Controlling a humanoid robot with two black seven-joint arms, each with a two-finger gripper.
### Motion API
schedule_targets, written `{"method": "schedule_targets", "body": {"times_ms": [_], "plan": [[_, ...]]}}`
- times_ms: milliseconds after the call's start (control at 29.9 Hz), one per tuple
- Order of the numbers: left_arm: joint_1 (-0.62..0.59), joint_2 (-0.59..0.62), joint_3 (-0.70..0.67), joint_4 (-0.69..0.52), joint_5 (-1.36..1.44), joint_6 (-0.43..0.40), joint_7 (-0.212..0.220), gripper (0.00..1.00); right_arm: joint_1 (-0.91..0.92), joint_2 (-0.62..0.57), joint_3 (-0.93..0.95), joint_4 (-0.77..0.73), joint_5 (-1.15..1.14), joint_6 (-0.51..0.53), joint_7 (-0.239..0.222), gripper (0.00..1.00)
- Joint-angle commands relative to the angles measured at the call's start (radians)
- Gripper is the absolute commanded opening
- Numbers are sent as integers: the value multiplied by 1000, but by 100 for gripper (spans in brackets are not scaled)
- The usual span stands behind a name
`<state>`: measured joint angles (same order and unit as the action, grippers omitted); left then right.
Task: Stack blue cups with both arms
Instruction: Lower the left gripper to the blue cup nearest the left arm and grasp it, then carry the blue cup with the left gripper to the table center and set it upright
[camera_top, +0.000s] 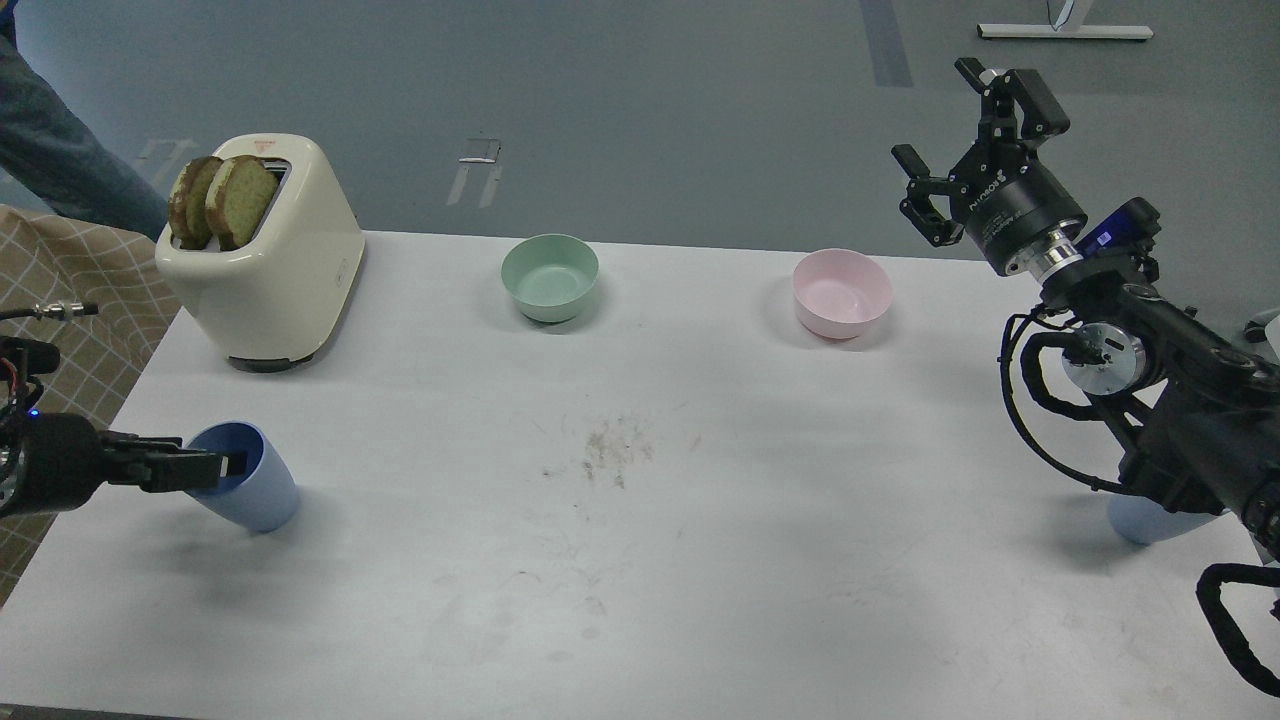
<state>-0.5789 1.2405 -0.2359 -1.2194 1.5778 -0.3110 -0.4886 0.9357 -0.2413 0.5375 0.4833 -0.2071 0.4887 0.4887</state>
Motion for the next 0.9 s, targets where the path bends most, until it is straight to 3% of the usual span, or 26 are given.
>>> {"method": "schedule_targets", "body": {"times_ms": [0,33,201,636,870], "plan": [[-1,-9,6,11,1,15,0,13,0,-1,1,0,0,0,0,100],[-1,-9,6,11,1,23,0,0,0,-1,-1,0,0,0,0,100],[-3,-4,4,11,2,91,0,0,0,0,1,0,0,0,0,100],[-22,50,-6,-28,44,98,0,0,8,-24,1,12,-2,0,0,100],[-192,47,-10,-176,62,85,0,0,52,-44,-1,28,-3,0,0,100]]}}
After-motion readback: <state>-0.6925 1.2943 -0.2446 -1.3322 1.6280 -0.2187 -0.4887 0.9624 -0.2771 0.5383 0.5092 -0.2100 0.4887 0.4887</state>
